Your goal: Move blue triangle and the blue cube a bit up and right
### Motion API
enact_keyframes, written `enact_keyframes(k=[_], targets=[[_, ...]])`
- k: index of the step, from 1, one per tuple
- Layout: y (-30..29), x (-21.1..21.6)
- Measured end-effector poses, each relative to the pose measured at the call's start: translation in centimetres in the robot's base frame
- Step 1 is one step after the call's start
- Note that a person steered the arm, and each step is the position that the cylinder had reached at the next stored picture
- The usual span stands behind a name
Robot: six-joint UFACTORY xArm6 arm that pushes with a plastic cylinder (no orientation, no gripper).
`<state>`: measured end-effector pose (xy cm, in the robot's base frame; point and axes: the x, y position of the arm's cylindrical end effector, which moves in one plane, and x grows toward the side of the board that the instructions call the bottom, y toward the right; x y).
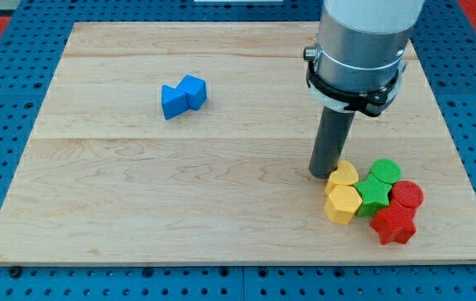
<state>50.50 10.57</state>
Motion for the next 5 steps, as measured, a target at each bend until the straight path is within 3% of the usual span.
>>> enact_keyframes(k=[2,3,4,5], targets=[[-1.1,0.1],[-9.1,-0.1],[-17.6,-3.8],[-22.9,-10.2]])
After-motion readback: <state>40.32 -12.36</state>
